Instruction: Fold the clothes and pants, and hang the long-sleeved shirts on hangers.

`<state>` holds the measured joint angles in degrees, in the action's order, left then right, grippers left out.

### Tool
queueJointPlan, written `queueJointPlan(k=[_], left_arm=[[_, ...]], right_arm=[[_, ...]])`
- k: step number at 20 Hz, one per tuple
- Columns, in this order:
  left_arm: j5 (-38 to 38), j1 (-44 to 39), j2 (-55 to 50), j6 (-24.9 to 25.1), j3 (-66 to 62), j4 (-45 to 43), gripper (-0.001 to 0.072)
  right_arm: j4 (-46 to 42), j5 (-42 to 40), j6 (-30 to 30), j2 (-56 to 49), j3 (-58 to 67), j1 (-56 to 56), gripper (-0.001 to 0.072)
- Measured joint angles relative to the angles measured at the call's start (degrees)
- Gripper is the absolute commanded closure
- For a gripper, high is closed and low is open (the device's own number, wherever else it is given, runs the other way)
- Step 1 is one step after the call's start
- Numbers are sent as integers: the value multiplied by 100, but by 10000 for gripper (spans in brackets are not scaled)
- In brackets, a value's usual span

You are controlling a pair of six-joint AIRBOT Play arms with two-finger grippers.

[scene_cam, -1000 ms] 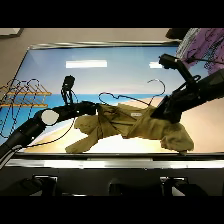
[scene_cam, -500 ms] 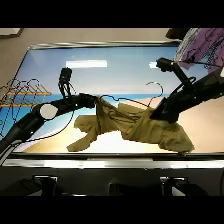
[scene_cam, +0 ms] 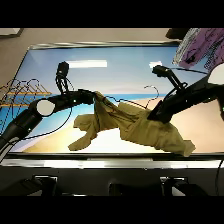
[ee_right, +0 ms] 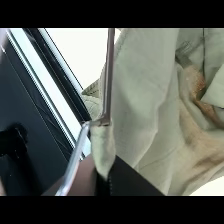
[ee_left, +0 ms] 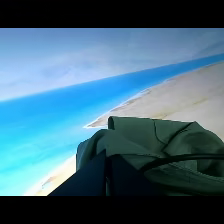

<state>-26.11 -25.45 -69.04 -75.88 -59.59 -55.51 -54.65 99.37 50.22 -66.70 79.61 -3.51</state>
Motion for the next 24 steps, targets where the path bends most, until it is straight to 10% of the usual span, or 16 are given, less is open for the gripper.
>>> queueJointPlan(k=[7,17,24], left_arm=[[-46,0,0,136,-319,-4,692],[-1510,-11,264,542,-1005,-42,697],[-1991,-452,603,286,-24,-168,692]], right_arm=[[-85,-496,-9,-13,-433,-162,690],[-1029,-3200,918,-393,-610,-1515,690],[-868,-3115,667,225,-605,-1633,689]])
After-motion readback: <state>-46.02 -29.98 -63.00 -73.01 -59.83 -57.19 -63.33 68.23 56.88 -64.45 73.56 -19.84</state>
